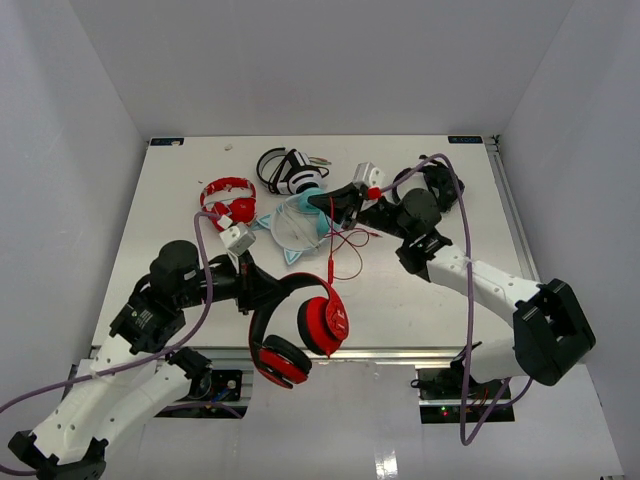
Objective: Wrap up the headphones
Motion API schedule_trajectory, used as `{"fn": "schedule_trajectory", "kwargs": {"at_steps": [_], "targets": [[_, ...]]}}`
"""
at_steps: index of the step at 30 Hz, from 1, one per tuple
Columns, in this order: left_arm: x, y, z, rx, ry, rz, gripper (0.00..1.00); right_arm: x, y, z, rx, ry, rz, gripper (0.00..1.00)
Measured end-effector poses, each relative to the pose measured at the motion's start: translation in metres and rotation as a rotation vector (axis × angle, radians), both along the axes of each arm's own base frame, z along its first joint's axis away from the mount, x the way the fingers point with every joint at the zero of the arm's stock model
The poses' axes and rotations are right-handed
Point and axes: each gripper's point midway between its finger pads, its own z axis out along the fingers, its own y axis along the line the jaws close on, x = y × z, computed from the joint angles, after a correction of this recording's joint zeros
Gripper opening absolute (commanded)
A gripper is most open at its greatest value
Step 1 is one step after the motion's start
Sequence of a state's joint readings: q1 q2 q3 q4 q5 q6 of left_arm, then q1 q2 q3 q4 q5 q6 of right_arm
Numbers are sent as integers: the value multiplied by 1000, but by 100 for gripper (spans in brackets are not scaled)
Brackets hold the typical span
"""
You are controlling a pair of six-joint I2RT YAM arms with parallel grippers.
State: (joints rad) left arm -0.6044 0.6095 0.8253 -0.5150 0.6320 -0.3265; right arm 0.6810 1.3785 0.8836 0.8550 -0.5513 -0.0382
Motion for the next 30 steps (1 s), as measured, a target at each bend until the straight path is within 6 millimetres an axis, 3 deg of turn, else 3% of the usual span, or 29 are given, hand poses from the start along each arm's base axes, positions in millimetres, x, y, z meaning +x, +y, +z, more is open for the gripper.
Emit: {"fn": "schedule_trajectory", "kwargs": {"at_steps": [10,15,18,24,30], "targets": [[53,9,-54,250,79,188,0,27,-6,-22,-320,208,-117,8],[79,25,-96,429,144,316,0,24,-15,-62,-445,341,-134,8],[91,39,-114,520,163,398,0,18,-20,-75,-486,396,-129,8],[108,64,-131,642,170,550,0,5,-22,-84,-518,473,-91,8],[126,88,-129,724,176,734,0,-20,-13,-83,-514,536,28,8]]}}
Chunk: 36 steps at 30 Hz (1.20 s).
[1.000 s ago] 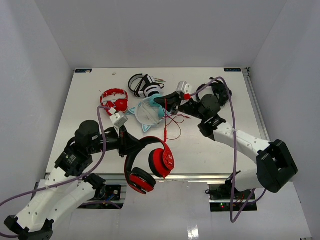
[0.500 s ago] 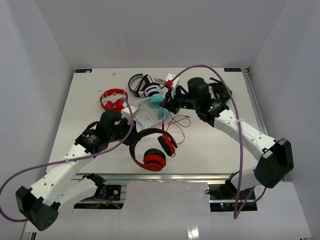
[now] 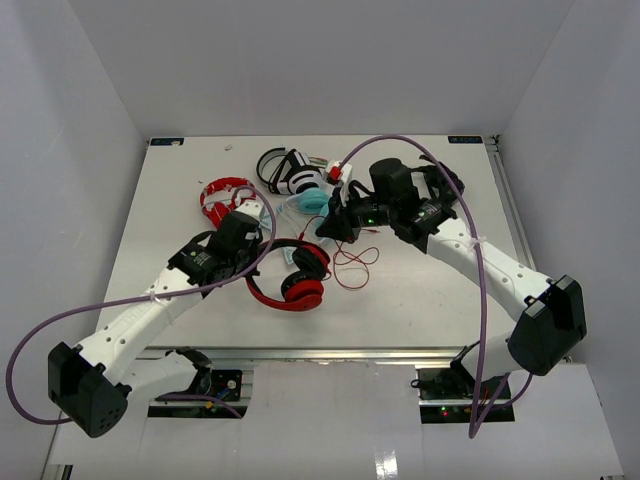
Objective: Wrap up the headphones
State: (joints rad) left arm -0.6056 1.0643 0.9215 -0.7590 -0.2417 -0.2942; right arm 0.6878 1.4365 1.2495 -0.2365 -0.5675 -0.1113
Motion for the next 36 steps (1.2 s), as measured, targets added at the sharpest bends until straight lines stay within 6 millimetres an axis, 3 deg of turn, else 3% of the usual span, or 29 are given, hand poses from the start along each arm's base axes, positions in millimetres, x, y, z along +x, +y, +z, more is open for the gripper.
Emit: {"fn": "schedule_trajectory", "kwargs": {"at_steps": [10,18,27,36], "targets": [[20,35,27,66,-97,299,0,-54,35,9,99,133,226,8],[21,40,43,-11,-150,416,0,-79,67,21,189,181,334,8],[21,37,58,-146,-193,504,0,-96,91,21,219,204,368,8],[19,42,66,-173,-227,511,0,-88,109,19,236,219,366,8]]}}
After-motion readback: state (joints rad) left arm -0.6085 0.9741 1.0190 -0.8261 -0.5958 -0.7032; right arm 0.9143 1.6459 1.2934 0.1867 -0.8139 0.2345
